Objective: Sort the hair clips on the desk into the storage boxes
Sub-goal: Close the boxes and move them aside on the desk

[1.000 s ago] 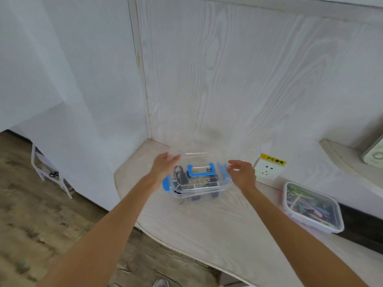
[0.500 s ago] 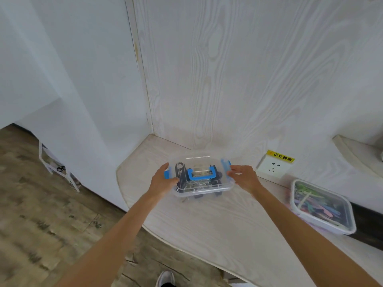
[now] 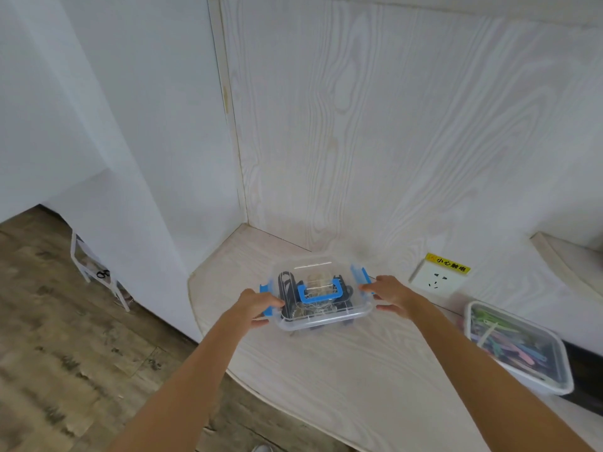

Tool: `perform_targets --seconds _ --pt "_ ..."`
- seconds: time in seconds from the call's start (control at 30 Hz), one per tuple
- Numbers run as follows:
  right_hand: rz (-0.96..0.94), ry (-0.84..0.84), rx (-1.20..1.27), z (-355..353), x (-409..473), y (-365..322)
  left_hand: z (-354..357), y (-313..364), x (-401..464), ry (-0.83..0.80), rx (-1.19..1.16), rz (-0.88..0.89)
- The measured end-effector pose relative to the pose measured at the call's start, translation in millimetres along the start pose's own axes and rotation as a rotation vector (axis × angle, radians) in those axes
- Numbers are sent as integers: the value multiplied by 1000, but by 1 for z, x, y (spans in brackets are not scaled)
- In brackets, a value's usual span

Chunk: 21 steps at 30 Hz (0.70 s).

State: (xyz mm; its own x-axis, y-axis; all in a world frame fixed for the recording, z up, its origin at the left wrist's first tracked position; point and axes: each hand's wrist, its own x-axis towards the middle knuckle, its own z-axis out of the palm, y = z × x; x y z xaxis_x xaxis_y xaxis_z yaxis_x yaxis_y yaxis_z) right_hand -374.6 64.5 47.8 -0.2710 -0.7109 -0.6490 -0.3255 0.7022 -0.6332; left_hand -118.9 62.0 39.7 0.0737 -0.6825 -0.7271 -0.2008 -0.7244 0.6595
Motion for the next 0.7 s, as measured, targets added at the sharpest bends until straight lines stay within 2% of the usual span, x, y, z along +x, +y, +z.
perform_targets --seconds 0.07,0.13,0.27,0.37,0.7 --pt "-47 -7 -54 2 -2 4 0 -2 4 -16 29 34" --pt "-176 49 -122 4 -3 9 2 -2 3 26 107 119" --pt "-367 272 -310 14 -5 18 13 -10 -4 230 473 368" --pt "-419 374 -416 20 -7 22 21 -16 -9 346 595 481" --pt "-482 524 -528 17 -30 35 22 -16 -14 299 699 553"
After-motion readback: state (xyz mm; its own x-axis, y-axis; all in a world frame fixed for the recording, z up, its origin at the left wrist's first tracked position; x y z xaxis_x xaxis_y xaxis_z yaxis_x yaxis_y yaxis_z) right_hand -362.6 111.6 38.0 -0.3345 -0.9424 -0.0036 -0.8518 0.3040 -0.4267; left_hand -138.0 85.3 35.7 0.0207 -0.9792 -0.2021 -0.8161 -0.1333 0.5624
